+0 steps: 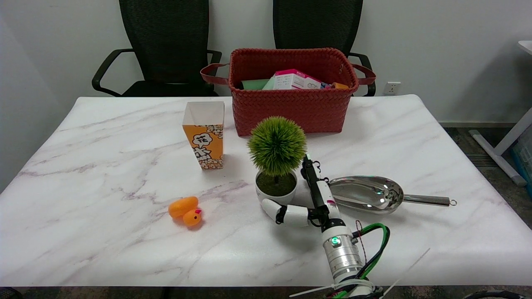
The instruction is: Pick up the potted plant.
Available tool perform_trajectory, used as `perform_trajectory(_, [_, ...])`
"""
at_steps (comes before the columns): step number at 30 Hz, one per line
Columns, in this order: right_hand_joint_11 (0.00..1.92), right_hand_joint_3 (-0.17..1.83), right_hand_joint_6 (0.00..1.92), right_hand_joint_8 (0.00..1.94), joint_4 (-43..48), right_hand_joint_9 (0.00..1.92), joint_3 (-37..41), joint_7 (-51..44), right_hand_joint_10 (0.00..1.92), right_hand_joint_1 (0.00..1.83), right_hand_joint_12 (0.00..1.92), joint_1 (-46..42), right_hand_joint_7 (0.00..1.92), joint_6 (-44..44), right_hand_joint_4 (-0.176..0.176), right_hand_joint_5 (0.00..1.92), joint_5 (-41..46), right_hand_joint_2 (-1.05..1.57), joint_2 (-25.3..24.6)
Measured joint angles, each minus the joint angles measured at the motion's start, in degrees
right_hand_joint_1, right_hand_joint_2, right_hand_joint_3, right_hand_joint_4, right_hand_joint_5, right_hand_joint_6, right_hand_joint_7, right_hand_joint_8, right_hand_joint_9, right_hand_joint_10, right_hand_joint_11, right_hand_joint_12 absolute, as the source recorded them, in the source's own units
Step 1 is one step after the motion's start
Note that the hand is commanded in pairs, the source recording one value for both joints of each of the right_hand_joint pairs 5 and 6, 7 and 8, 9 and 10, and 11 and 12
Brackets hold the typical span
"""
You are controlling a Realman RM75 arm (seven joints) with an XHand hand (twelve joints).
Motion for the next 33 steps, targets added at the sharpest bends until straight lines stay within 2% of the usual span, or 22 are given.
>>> perform_trajectory(16, [0.00, 0.73, 0.00, 0.10, -1.33, 0.11, 1.09, 0.16, 0.11, 1.08, 0.00, 0.78, 0.10, -2.61, 0.000, 0.00, 0.06, 0.33, -0.68])
perform_trajectory(33, [0.00, 0.73, 0.00, 0.22, -2.33, 0.19, 2.47, 0.37, 0.19, 1.08, 0.00, 1.34, 0.22, -5.22, 0.000, 0.00, 0.08, 0.35, -1.25])
